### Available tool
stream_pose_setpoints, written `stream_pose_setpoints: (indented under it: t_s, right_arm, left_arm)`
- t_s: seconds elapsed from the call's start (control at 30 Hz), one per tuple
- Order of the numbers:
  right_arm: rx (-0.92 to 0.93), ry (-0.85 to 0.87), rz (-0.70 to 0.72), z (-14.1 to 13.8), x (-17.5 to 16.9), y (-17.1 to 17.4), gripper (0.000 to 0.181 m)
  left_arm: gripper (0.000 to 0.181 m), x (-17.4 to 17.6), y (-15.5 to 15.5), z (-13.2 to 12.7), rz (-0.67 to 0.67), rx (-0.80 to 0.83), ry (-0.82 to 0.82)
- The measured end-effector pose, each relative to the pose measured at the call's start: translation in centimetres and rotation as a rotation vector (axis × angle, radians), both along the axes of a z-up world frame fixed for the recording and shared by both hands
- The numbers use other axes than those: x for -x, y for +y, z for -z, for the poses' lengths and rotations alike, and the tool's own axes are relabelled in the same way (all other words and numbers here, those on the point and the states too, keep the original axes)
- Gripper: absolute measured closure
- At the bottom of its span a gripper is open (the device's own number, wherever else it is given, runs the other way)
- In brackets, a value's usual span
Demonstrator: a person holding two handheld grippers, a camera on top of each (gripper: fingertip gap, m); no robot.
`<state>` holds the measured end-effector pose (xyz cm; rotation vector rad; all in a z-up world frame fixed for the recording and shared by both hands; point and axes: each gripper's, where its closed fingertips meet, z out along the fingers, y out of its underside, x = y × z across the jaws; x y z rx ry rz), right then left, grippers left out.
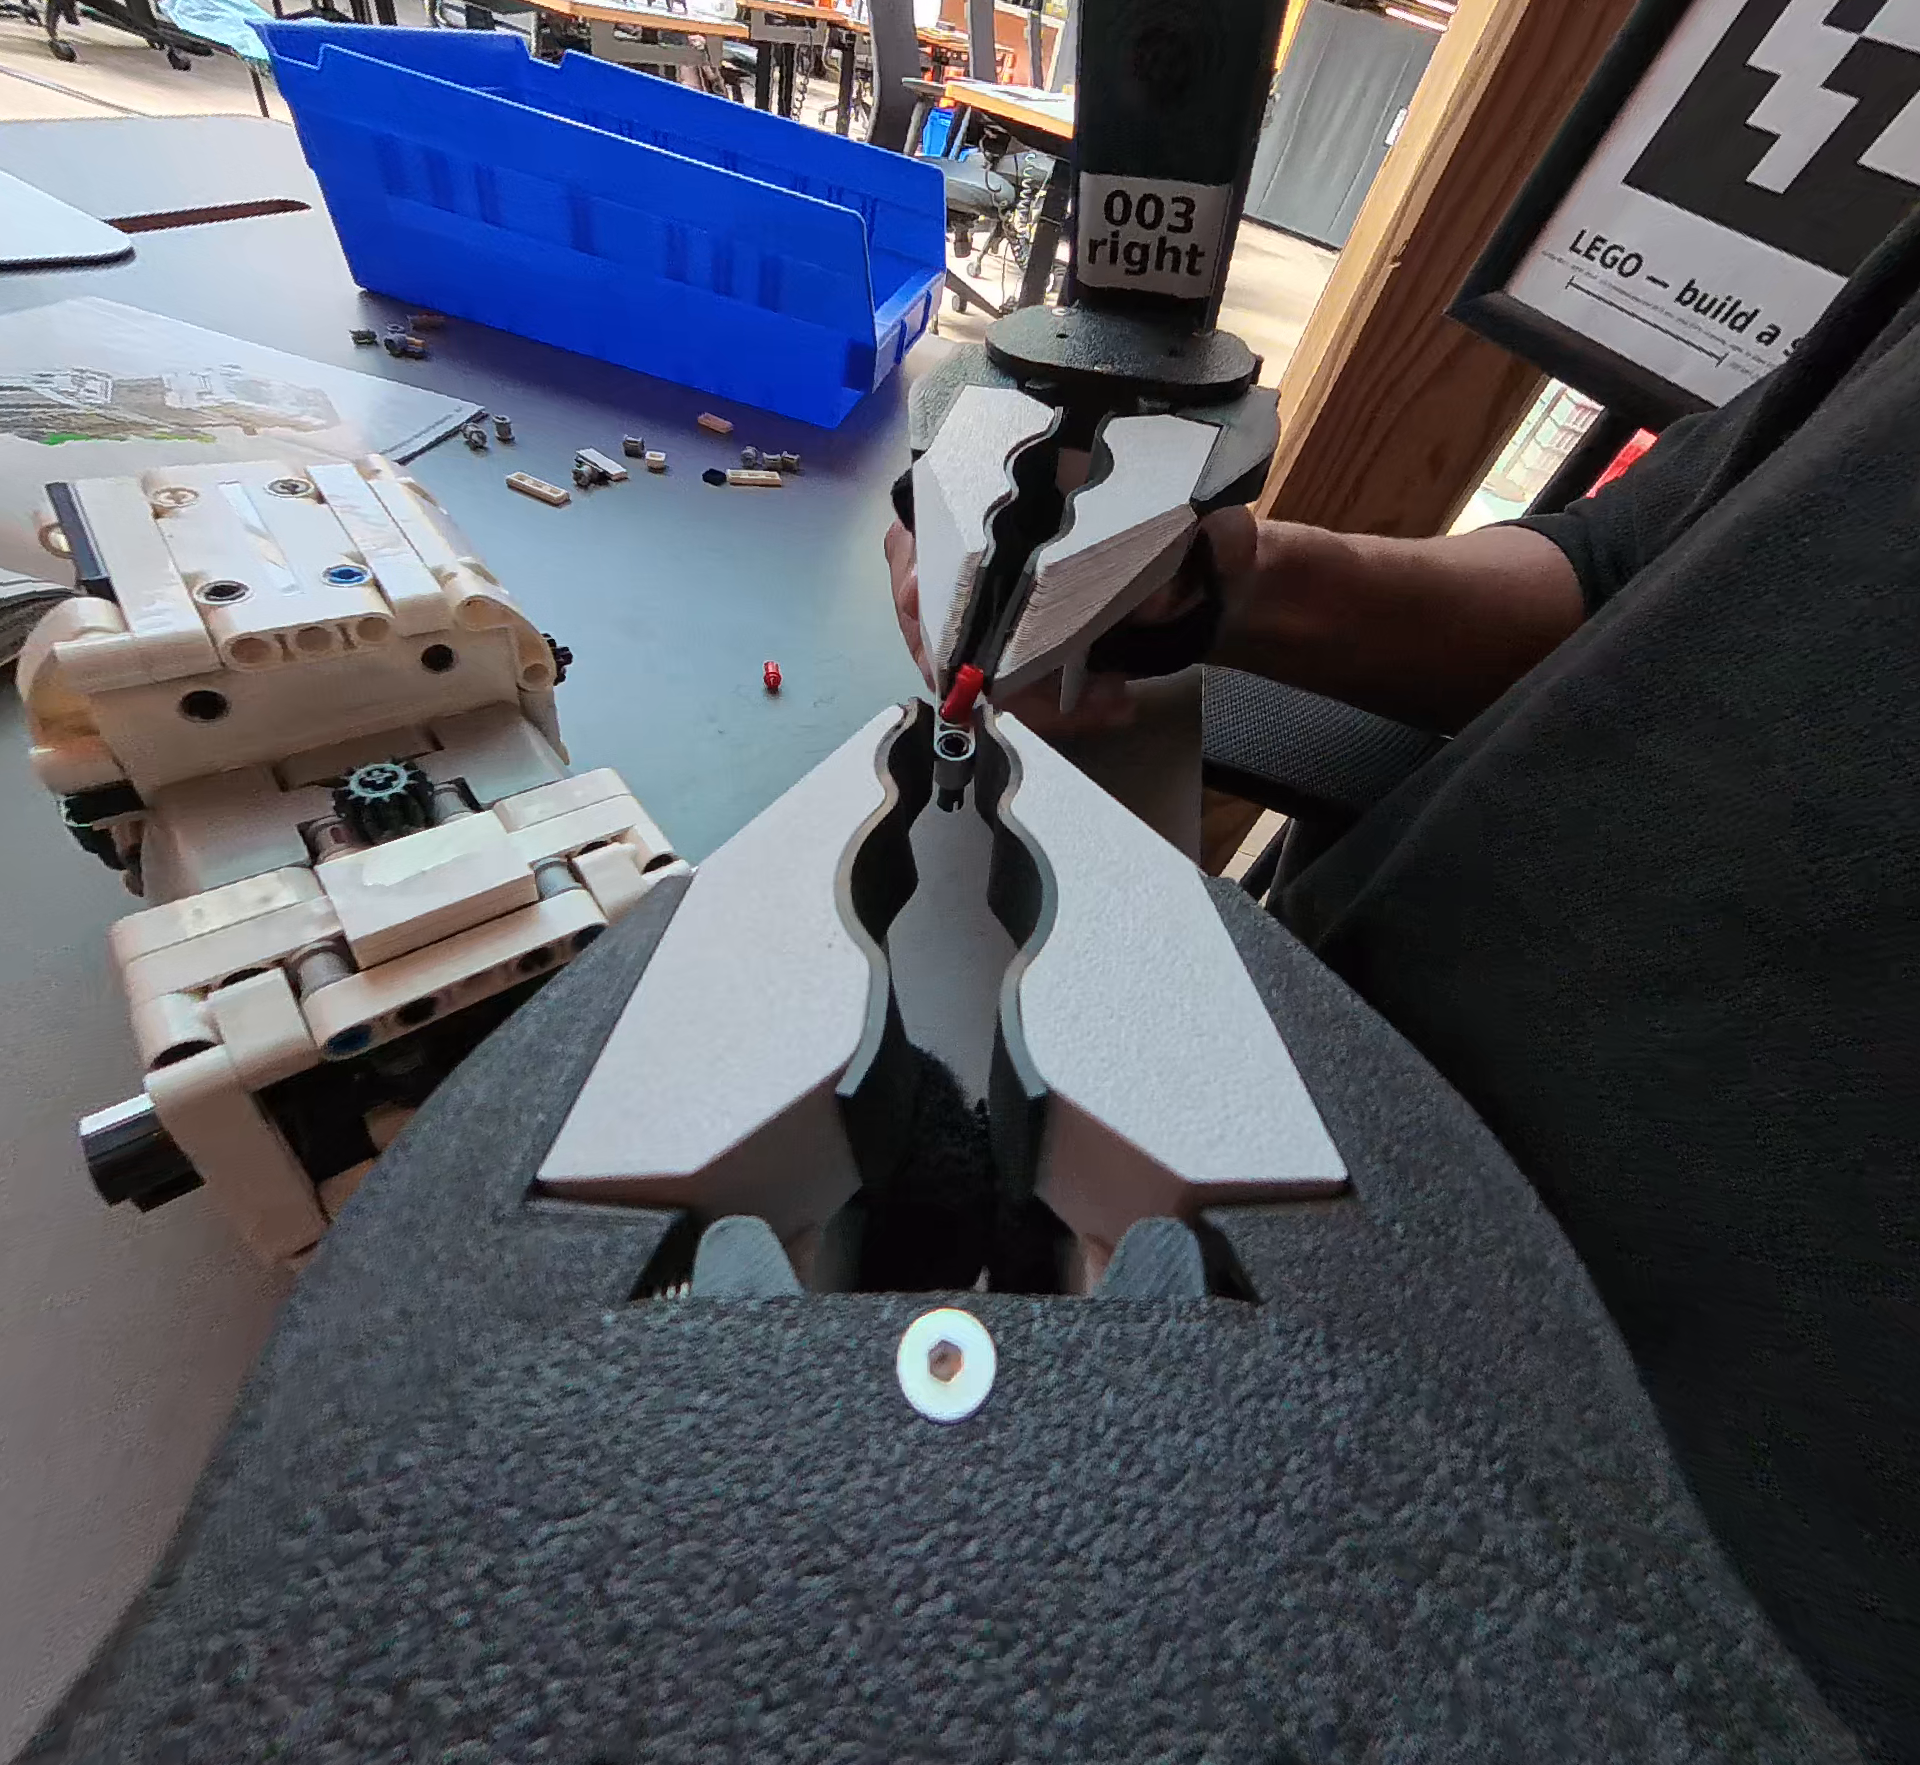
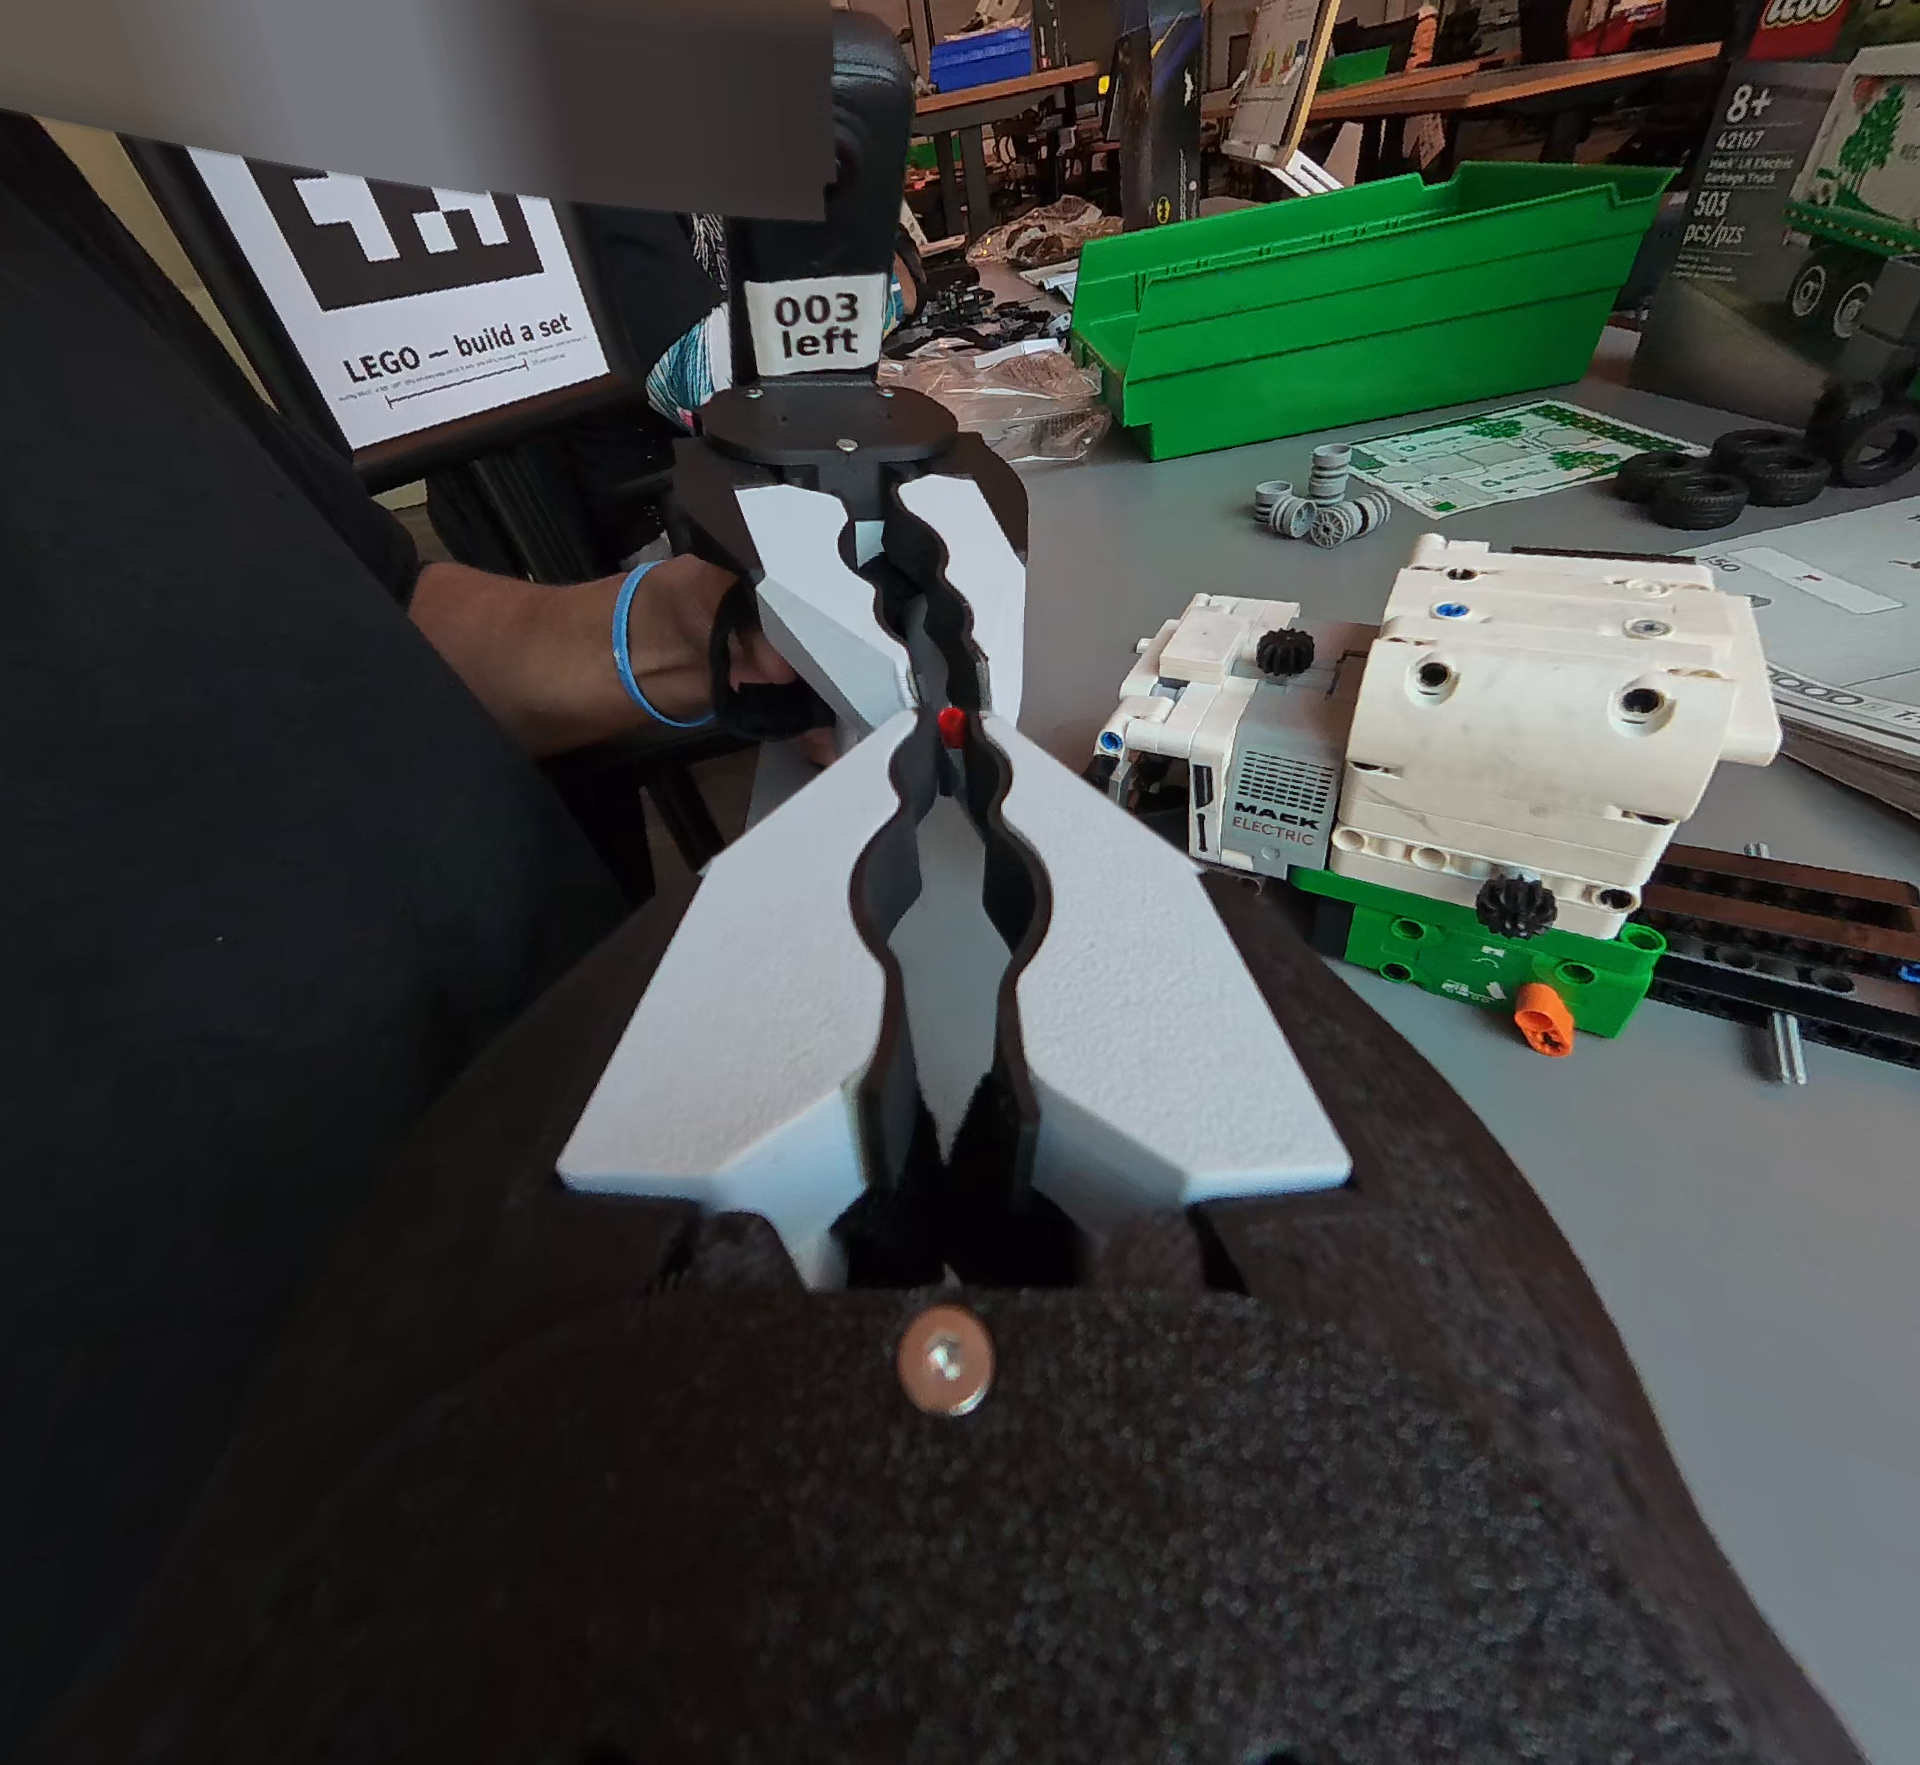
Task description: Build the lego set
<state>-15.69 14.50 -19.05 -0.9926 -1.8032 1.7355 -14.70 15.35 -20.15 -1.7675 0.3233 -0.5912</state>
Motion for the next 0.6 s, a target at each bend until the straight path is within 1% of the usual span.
stream_pose_setpoints:
  t_s: [0.17,0.33,0.43,0.6]
  right_arm:
    - [-0.035,-0.034,0.010,0.5,-0.1,0.2,0.178]
    - [-0.125,-0.148,0.006,1.2,-0.3,0.2,0.178]
    - [-0.169,-0.175,-0.004,1.5,-0.5,0.3,0.178]
    - [-0.117,-0.157,-0.020,1.4,-0.7,0.2,0.178]
  left_arm:
    - [0.175,0.0,0.2,0.4,-0.018,0.011,0.035]
    - [0.175,-0.6,0.4,1.4,-0.035,0.004,0.186]
    - [0.175,-0.6,0.6,1.7,-0.053,-0.001,0.246]
    - [0.175,-0.6,0.6,1.7,-0.052,-0.003,0.241]
